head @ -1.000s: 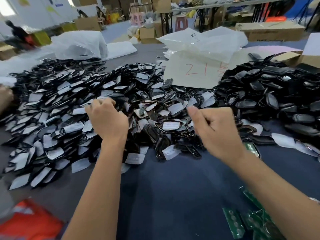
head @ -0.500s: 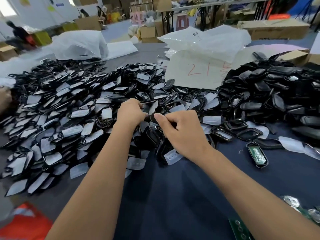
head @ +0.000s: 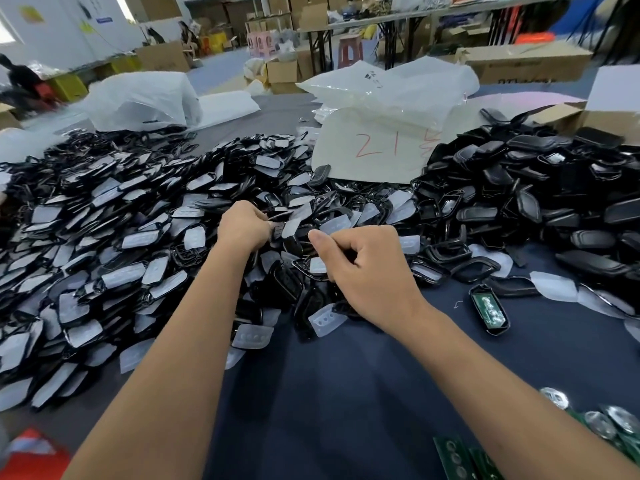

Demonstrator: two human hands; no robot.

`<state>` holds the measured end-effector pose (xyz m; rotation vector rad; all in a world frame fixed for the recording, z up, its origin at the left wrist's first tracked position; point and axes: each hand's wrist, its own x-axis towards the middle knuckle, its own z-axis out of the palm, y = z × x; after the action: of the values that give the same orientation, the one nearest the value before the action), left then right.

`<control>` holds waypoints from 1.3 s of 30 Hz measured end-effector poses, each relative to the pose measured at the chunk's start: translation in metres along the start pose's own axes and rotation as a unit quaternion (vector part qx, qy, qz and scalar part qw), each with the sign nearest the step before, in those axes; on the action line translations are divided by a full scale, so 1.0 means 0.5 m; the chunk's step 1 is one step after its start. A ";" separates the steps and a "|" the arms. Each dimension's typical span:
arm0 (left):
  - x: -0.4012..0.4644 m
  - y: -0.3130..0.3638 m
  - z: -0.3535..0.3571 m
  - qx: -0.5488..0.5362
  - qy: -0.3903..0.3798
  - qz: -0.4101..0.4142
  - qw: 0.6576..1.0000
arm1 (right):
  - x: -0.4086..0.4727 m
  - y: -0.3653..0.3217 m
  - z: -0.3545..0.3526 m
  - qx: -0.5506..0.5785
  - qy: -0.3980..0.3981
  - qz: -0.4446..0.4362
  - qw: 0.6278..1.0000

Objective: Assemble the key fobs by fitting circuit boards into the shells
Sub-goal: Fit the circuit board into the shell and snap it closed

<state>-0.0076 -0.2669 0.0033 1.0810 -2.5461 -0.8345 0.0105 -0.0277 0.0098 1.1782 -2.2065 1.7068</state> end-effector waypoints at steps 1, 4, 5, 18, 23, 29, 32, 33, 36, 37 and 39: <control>0.000 -0.001 -0.001 -0.007 0.003 0.000 1.000 | -0.001 -0.001 -0.005 0.003 0.002 0.003 1.000; -0.004 -0.004 -0.001 -0.041 -0.015 0.010 0.999 | -0.005 0.000 -0.018 0.017 0.011 0.017 1.000; -0.007 -0.004 0.001 -0.067 -0.033 0.012 0.997 | -0.008 0.001 -0.022 0.022 0.017 0.021 0.999; -0.062 0.031 -0.026 -0.158 -0.040 0.077 0.984 | -0.035 0.006 -0.069 0.037 0.060 0.052 0.996; -0.084 0.057 -0.026 -0.069 0.035 0.191 0.979 | -0.045 0.010 -0.081 0.032 0.065 0.062 0.995; -0.099 0.062 0.006 0.025 0.014 0.228 0.973 | -0.051 0.018 -0.088 0.030 0.066 0.071 0.995; -0.093 0.055 0.011 0.025 0.018 0.218 0.975 | -0.052 0.024 -0.089 0.032 0.067 0.069 0.995; -0.091 0.053 0.011 0.023 0.014 0.216 0.976 | -0.052 0.026 -0.088 0.033 0.066 0.070 0.995; -0.087 0.049 0.009 0.014 0.023 0.210 0.977 | -0.055 0.032 -0.086 0.039 0.063 0.070 0.995; -0.086 0.047 0.008 0.008 0.029 0.202 0.979 | -0.055 0.034 -0.085 0.038 0.062 0.069 0.995; -0.077 0.040 0.006 -0.024 0.031 0.172 0.984 | -0.054 0.036 -0.081 0.037 0.061 0.069 0.995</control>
<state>0.0061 -0.2269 0.0126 0.6135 -2.5416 -0.7516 0.0034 0.0218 -0.0038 0.9265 -2.2149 1.8746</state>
